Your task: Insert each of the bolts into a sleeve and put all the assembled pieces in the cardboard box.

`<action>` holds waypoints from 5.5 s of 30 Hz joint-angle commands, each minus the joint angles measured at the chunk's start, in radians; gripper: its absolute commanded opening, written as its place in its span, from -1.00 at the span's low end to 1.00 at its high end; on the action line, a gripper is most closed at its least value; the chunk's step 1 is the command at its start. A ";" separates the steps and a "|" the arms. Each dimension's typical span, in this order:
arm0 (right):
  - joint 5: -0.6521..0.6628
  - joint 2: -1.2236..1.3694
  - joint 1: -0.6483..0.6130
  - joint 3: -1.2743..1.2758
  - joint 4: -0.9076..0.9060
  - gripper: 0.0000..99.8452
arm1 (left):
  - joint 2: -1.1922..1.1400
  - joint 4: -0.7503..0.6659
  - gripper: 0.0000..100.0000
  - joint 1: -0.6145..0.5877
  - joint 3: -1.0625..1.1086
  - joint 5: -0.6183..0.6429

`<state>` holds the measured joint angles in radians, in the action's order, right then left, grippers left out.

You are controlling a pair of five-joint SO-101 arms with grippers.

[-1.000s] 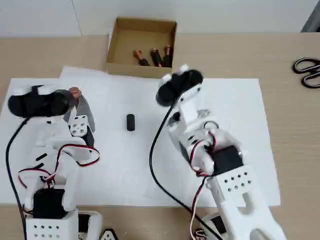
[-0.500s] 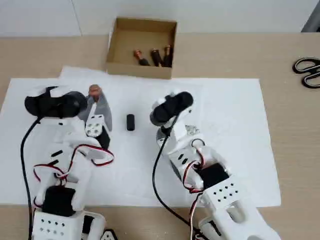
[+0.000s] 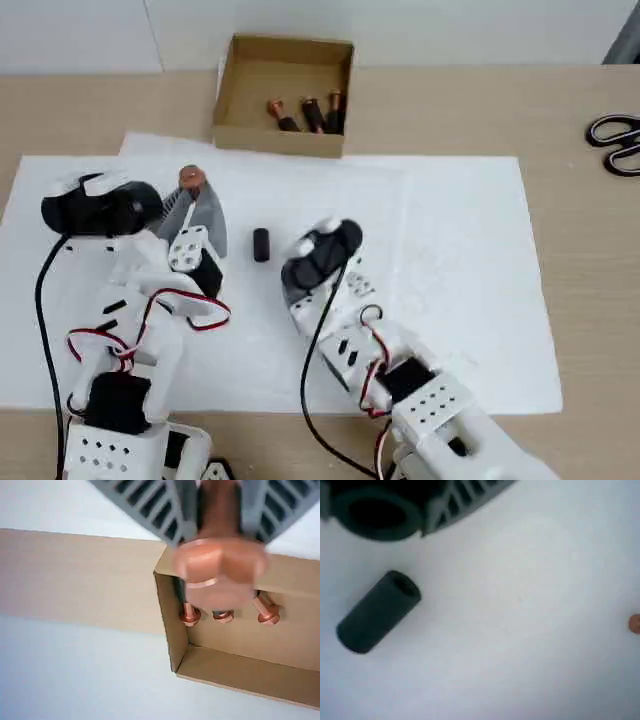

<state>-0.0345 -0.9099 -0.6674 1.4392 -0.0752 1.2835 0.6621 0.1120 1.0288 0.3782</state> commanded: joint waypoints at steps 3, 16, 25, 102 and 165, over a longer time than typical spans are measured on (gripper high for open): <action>-0.009 -0.170 -0.016 0.095 0.140 -0.99 | 0.018 -0.009 -0.99 0.040 0.004 0.009; -0.009 -0.417 -0.076 0.153 -0.025 -0.99 | 0.018 -0.014 -0.98 0.137 0.041 0.009; -0.014 -0.417 -0.094 0.138 -0.033 -0.99 | 0.018 -0.015 -0.99 0.172 0.044 0.006; -0.015 -0.424 -0.074 0.137 -0.033 -0.99 | 0.020 0.078 -0.99 0.218 0.197 0.083; -0.015 -0.424 -0.073 0.138 -0.033 -0.99 | 0.020 0.388 -0.59 0.198 0.028 0.017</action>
<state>-0.0453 -1.3073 -0.7503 1.6049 -0.1105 1.2942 1.0226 0.3376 1.1439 0.4028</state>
